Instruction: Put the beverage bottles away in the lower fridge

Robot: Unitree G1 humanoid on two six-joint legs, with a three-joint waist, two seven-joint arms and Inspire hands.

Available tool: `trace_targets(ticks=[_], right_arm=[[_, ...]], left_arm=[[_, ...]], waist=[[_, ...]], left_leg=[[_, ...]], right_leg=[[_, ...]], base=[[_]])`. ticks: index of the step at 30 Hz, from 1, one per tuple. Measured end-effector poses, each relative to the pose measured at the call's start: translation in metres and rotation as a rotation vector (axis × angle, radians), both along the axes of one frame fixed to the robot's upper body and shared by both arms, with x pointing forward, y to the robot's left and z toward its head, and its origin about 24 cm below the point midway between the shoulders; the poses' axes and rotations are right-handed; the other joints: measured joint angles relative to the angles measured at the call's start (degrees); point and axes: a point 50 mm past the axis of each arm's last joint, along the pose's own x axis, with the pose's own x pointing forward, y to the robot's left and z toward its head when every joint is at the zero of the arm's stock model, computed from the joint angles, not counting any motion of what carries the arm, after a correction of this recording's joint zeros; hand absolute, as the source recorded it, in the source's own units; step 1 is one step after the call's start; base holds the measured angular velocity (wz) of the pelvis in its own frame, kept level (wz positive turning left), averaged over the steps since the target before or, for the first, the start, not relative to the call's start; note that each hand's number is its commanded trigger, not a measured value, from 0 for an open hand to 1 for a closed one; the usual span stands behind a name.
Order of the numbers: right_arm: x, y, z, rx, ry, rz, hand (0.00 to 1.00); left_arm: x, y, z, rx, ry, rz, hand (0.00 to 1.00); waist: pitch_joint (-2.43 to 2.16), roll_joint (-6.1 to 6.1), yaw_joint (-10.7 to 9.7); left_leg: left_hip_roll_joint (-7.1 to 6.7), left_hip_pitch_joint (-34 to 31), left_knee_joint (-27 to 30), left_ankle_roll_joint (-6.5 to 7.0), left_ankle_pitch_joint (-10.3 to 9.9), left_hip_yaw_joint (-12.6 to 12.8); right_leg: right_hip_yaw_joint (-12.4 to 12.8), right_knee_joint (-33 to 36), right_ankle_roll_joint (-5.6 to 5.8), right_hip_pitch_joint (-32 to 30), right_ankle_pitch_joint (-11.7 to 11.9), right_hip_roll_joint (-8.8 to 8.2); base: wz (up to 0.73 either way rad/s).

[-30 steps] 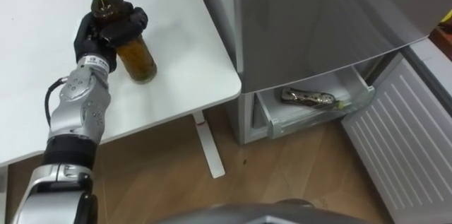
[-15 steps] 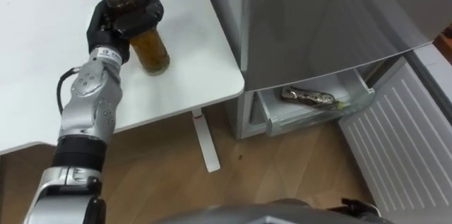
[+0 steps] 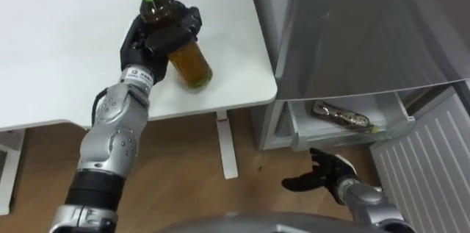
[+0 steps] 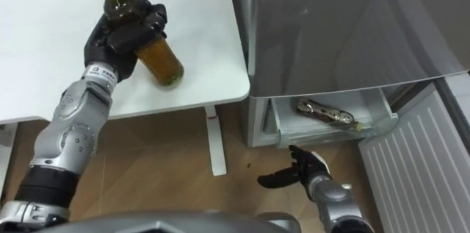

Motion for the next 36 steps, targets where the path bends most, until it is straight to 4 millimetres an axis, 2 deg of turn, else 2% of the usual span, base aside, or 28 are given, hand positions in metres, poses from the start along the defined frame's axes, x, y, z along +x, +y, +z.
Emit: trace_targets(ticks=[3, 6, 8, 14, 21, 29, 36], right_arm=[[0.013, 0.011, 0.010, 0.037, -0.072, 0.051, 0.00], [0.026, 0.022, 0.024, 0.072, -0.157, 0.102, 0.00], [0.029, 0.027, 0.026, 0.087, -0.169, 0.131, 0.00], [0.028, 0.031, 0.027, 0.120, -0.153, 0.153, 0.00], [0.037, 0.037, 0.036, 0.155, -0.193, 0.200, 0.00], [0.038, 0.041, 0.039, 0.217, -0.186, 0.253, 0.00], [0.037, 0.049, 0.043, 0.317, -0.161, 0.331, 0.00]], left_arm=[[-0.001, -0.008, -0.002, -0.041, -0.002, -0.029, 1.00], [-0.007, -0.015, -0.006, -0.065, 0.000, -0.088, 1.00], [-0.013, -0.017, -0.009, -0.093, 0.013, -0.105, 1.00], [-0.032, -0.020, -0.020, -0.211, 0.043, -0.133, 1.00], [-0.052, -0.022, -0.037, -0.229, 0.122, -0.176, 1.00], [-0.052, -0.023, -0.034, -0.245, 0.093, -0.216, 1.00], [-0.057, -0.022, -0.037, -0.233, 0.090, -0.274, 1.00]], waist=[[0.05, -0.43, 0.4], [0.04, -0.40, 0.8], [0.07, -0.34, 0.8], [0.15, 0.03, 0.8], [0.17, -0.02, 1.5], [0.17, -0.14, 2.7], [0.44, -0.68, 3.5]], left_leg=[[-0.06, -1.2, 1.0, 0.01, 0.0, -1.0], [-0.05, -1.1, 1.2, 0.01, 0.0, -1.3], [-0.07, -0.5, 1.2, 0.01, 0.0, -1.5], [-0.11, -0.7, 1.4, 0.01, 0.0, -2.1], [-0.14, -1.9, 1.7, 0.02, 0.0, -2.1], [-0.14, -3.5, 2.5, 0.03, 0.0, -3.0], [-0.16, -3.6, 2.7, 0.02, 0.0, -3.8]], right_leg=[[-1.1, 0.0, 0.00, -0.3, 0.0, -0.11], [-1.4, 0.0, -0.01, 0.1, 0.0, -0.10], [-1.5, -0.1, 0.00, 0.8, 0.0, -0.11], [-2.1, 0.0, 0.00, 1.0, 0.0, -0.13], [-2.1, -0.1, -0.01, 0.0, 0.0, -0.15], [-3.4, 0.0, -0.01, -0.7, 0.0, -0.20], [-4.7, 0.0, -0.01, -0.2, 0.0, -0.27]], base=[[0.16], [0.09], [0.05], [0.04], [0.00], [0.08], [0.05]])
